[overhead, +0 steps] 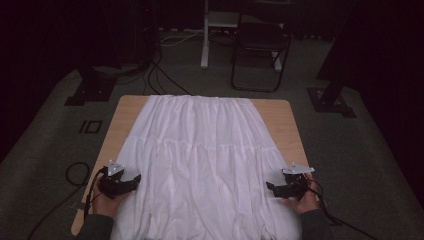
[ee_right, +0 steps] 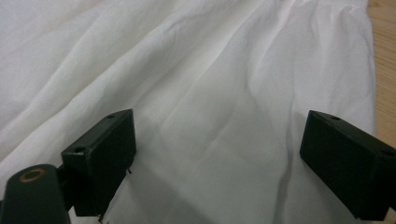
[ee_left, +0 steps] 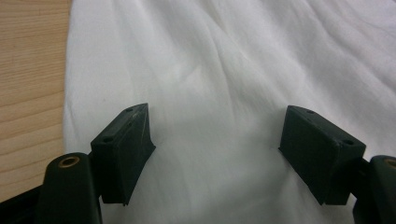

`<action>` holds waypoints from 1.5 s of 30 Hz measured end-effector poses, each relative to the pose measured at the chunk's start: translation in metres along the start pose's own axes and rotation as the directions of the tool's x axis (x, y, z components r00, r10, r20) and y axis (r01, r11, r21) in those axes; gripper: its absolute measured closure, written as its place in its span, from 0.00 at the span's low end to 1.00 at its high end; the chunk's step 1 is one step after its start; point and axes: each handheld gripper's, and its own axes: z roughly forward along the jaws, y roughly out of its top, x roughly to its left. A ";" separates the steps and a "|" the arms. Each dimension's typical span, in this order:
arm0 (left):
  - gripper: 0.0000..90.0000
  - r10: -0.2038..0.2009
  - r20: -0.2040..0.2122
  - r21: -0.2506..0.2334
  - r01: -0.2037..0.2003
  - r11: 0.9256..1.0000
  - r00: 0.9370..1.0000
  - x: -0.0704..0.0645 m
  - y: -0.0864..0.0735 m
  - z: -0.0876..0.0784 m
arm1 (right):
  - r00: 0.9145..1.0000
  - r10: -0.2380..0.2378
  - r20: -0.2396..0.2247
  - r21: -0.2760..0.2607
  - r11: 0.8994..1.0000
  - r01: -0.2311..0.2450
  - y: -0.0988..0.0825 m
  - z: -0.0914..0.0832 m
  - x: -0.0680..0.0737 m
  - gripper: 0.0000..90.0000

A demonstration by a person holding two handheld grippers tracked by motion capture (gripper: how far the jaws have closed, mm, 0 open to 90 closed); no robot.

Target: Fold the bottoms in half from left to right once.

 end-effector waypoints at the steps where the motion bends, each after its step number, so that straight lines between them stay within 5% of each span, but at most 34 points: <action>1: 0.28 0.000 -0.001 0.000 0.000 1.000 1.000 0.000 0.000 0.000 | 1.000 -0.001 0.000 -0.001 1.000 0.001 0.000 0.000 0.000 0.11; 14: 0.35 -0.024 -0.014 0.004 0.024 1.000 1.000 -0.001 0.003 -0.001 | 1.000 -0.001 -0.001 -0.002 1.000 0.001 0.001 0.001 0.000 0.12; 18: 0.30 -0.043 -0.015 -0.046 0.042 0.998 0.999 0.000 0.007 -0.016 | 1.000 0.001 0.001 -0.002 1.000 -0.001 0.000 0.000 0.000 0.12; 20: 0.27 -0.056 -0.060 -0.054 0.053 0.997 0.997 0.004 0.004 -0.024 | 1.000 0.003 0.003 -0.002 1.000 -0.003 0.000 0.000 0.001 0.12; 22: 0.22 -0.075 -0.098 -0.029 0.073 0.997 0.992 0.010 -0.001 -0.025 | 1.000 0.005 0.004 -0.001 1.000 -0.005 0.000 0.000 0.001 0.12; 28: 0.15 -0.137 -0.109 0.025 0.141 0.990 0.985 0.024 -0.019 -0.029 | 1.000 0.005 0.004 -0.001 1.000 -0.005 0.000 0.000 0.001 0.12; 30: 0.11 -0.184 -0.055 0.037 0.186 0.982 0.981 0.029 -0.024 -0.030 | 1.000 0.005 0.004 -0.001 1.000 -0.005 0.000 0.000 0.001 0.12; 37: 0.10 -0.148 -0.016 0.042 0.148 0.988 0.989 0.014 -0.023 -0.029 | 1.000 0.004 0.004 -0.001 1.000 -0.004 0.000 0.000 0.001 0.12; 41: 0.10 -0.036 -0.045 0.077 0.039 0.996 0.998 -0.007 -0.019 -0.023 | 1.000 0.004 0.004 -0.001 1.000 -0.004 0.000 0.000 0.001 0.12; 45: 0.19 -0.027 -0.031 0.082 0.029 0.996 0.999 -0.014 -0.015 -0.024 | 1.000 0.003 0.003 -0.007 1.000 -0.003 0.000 0.000 0.001 0.16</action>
